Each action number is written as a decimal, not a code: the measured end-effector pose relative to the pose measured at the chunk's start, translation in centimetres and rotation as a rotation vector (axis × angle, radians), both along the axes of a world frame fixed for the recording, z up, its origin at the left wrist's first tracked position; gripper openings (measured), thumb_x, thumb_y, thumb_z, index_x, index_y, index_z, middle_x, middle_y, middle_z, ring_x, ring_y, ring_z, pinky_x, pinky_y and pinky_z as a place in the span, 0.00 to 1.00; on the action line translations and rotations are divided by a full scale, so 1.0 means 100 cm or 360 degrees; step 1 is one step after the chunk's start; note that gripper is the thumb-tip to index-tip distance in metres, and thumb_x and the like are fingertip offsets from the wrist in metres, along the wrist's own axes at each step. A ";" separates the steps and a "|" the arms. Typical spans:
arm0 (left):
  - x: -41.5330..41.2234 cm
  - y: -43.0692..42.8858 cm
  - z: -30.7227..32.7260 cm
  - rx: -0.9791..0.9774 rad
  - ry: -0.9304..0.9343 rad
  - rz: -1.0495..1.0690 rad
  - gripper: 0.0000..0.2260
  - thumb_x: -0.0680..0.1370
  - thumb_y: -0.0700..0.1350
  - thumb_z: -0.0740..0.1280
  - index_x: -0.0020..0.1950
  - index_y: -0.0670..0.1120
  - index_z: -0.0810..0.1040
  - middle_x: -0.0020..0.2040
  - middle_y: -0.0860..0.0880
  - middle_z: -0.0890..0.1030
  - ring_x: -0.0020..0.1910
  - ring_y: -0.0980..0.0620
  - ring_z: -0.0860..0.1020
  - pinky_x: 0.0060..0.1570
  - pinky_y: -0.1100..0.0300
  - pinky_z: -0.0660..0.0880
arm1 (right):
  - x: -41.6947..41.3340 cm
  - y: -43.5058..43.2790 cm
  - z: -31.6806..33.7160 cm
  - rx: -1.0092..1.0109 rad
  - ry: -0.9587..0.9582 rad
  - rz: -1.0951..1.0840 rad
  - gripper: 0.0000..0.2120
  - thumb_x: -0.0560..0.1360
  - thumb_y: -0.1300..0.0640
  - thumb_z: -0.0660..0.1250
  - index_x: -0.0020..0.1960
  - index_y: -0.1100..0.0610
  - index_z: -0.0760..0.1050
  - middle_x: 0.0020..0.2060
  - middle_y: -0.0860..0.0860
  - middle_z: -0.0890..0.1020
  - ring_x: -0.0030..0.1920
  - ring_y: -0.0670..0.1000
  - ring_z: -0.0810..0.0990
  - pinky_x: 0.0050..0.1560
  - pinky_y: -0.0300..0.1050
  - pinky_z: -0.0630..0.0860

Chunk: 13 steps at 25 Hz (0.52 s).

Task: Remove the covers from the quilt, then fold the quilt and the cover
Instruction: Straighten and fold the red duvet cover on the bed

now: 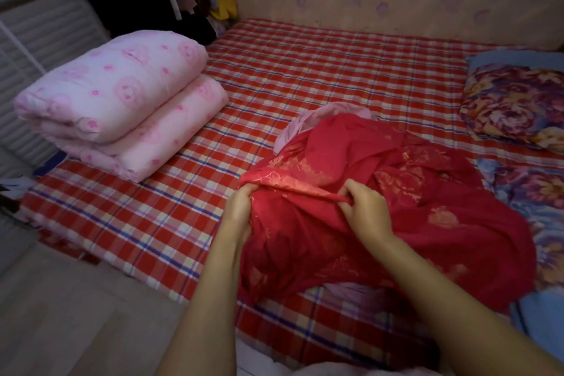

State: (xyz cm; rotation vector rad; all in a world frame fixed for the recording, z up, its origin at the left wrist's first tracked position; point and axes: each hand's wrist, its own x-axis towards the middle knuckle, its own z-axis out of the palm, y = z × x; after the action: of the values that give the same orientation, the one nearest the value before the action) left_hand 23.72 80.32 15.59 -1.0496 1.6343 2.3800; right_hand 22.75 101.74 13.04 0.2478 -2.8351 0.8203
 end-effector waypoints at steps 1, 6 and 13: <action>0.003 0.000 -0.004 0.0112 0.0010 0.0053 0.09 0.78 0.42 0.63 0.51 0.40 0.79 0.37 0.45 0.84 0.40 0.48 0.81 0.45 0.54 0.78 | 0.008 -0.003 -0.002 -0.0047 0.0189 0.0085 0.09 0.65 0.65 0.68 0.40 0.55 0.72 0.38 0.52 0.77 0.40 0.59 0.79 0.39 0.49 0.68; 0.011 0.014 -0.012 0.0940 0.0087 0.0086 0.21 0.83 0.51 0.52 0.61 0.37 0.74 0.54 0.38 0.80 0.55 0.42 0.77 0.61 0.46 0.69 | 0.038 -0.030 -0.018 -0.0143 -0.0173 0.0834 0.16 0.69 0.60 0.62 0.55 0.48 0.74 0.47 0.47 0.76 0.45 0.49 0.78 0.47 0.43 0.74; 0.014 0.012 -0.007 0.0798 0.0090 -0.0068 0.20 0.83 0.51 0.52 0.54 0.38 0.78 0.44 0.39 0.84 0.51 0.42 0.79 0.57 0.46 0.72 | 0.004 -0.022 -0.006 -0.0655 -0.0002 0.0211 0.07 0.70 0.61 0.71 0.49 0.55 0.79 0.40 0.46 0.80 0.39 0.42 0.77 0.46 0.31 0.71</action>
State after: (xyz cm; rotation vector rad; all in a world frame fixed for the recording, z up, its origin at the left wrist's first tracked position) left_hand 25.16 81.54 14.86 -0.8447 0.9673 2.6016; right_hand 23.10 99.55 12.48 0.3746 -2.5912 1.4008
